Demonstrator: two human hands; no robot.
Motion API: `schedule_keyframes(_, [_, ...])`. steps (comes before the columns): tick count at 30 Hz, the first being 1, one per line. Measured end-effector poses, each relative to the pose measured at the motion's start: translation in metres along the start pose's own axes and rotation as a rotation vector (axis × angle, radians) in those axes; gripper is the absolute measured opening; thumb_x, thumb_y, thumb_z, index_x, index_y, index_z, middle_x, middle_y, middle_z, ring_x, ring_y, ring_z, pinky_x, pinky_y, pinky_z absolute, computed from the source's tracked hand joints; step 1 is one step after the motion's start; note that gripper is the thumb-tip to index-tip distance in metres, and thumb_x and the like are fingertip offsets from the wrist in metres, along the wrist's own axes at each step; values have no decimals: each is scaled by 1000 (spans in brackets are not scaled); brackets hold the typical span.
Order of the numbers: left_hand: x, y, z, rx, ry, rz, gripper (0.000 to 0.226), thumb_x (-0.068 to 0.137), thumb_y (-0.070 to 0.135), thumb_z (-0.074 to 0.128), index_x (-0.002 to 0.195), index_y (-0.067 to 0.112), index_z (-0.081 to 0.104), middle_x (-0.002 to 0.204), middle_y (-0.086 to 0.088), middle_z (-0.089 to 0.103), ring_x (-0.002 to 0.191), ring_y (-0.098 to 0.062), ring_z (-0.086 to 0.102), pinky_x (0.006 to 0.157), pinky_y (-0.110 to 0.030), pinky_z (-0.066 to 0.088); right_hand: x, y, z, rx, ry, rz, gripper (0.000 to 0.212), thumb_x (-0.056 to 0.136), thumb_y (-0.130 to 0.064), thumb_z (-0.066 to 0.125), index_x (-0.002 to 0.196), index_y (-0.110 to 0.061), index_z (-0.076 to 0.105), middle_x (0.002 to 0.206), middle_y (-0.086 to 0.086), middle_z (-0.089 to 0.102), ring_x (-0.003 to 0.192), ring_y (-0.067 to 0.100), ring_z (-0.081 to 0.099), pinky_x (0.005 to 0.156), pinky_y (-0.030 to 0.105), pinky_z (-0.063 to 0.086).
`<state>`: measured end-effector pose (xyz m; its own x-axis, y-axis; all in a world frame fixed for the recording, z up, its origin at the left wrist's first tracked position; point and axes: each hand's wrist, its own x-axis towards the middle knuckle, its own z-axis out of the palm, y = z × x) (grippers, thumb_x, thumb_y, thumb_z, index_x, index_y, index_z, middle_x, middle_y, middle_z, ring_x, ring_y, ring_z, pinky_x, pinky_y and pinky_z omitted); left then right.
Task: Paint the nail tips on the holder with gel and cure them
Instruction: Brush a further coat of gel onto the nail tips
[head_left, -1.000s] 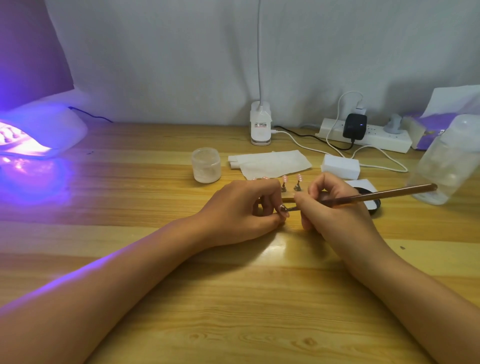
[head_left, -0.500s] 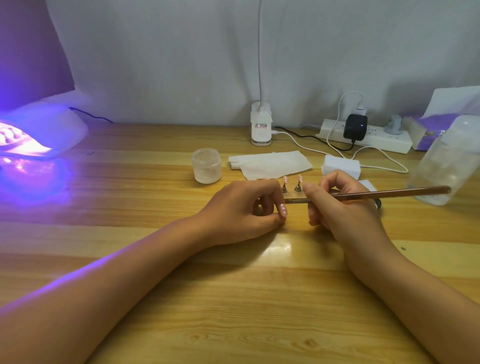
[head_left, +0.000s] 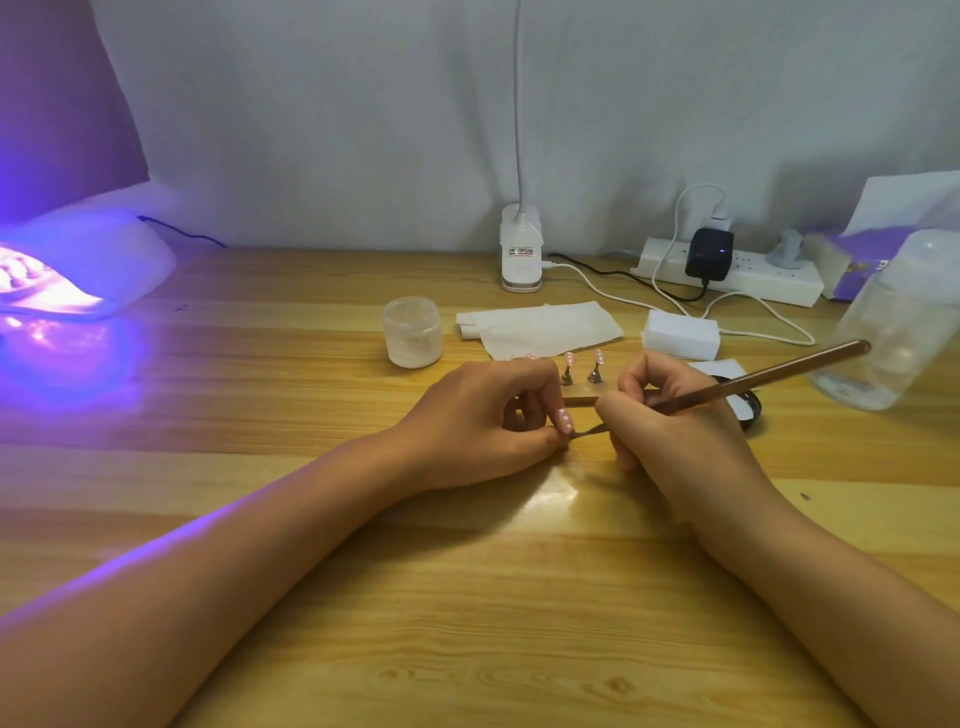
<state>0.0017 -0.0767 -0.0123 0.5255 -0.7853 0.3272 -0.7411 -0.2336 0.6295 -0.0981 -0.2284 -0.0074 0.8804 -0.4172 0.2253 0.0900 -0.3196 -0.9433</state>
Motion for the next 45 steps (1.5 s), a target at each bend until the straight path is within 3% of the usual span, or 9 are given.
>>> schedule_keyframes(3, [0, -1, 0, -4, -1, 2, 16, 84, 18, 75, 80, 30, 65, 65, 19, 56, 60, -4, 50, 58, -20, 35, 2, 2, -1, 94, 56, 10, 23, 86, -9, 61, 69, -15, 47, 47, 0, 49, 43, 8, 44, 42, 17, 36])
schedule_keyframes(9, [0, 0, 0, 1, 6, 18, 16, 84, 16, 75, 79, 27, 64, 66, 21, 57, 61, -3, 51, 57, -15, 34, 0, 2, 1, 42, -24, -34, 22, 91, -16, 65, 76, -10, 50, 52, 2, 58, 45, 5, 53, 47, 14, 41])
schedule_keyframes(16, [0, -2, 1, 26, 19, 20, 12, 84, 20, 75, 81, 27, 65, 69, 24, 57, 62, -2, 52, 57, -14, 34, 2, 2, 0, -84, 4, -50, 19, 82, -6, 63, 74, -3, 45, 57, 9, 46, 54, 19, 43, 54, 32, 37])
schedule_keyframes(21, [-1, -2, 2, 35, 28, 25, 10, 85, 21, 75, 83, 22, 65, 68, 27, 57, 61, 1, 52, 56, -11, 33, 1, 2, -2, 66, 42, -15, 20, 88, -13, 65, 75, -13, 49, 51, 1, 50, 46, 8, 47, 45, 20, 40])
schedule_keyframes(27, [-1, 0, 1, 57, 40, 34, 21, 85, 22, 75, 78, 26, 55, 66, 16, 55, 59, -1, 50, 57, -19, 35, 0, 1, 1, 68, -67, -52, 21, 90, -15, 67, 84, -8, 49, 54, -4, 56, 49, 4, 52, 50, 15, 41])
schedule_keyframes(33, [-1, 1, 1, 65, 39, 23, 28, 85, 23, 75, 76, 35, 52, 63, 19, 53, 59, -1, 49, 56, -17, 33, 0, 1, -1, -62, -48, -61, 15, 89, -11, 64, 82, -13, 51, 61, 4, 53, 57, 14, 49, 58, 34, 44])
schedule_keyframes(39, [-1, 0, 2, 32, 33, 13, 24, 85, 25, 76, 76, 34, 55, 64, 23, 55, 59, -2, 49, 57, -21, 35, 1, 3, -2, -54, 43, -45, 18, 86, -9, 62, 77, -16, 48, 59, 7, 53, 51, 16, 53, 43, 16, 42])
schedule_keyframes(45, [-1, 1, 1, 34, 44, 13, 27, 84, 24, 76, 74, 33, 53, 62, 18, 53, 59, -3, 50, 57, -23, 37, 0, 1, -1, 52, -16, -20, 18, 90, -17, 65, 81, -15, 50, 54, -5, 55, 48, 4, 51, 46, 15, 42])
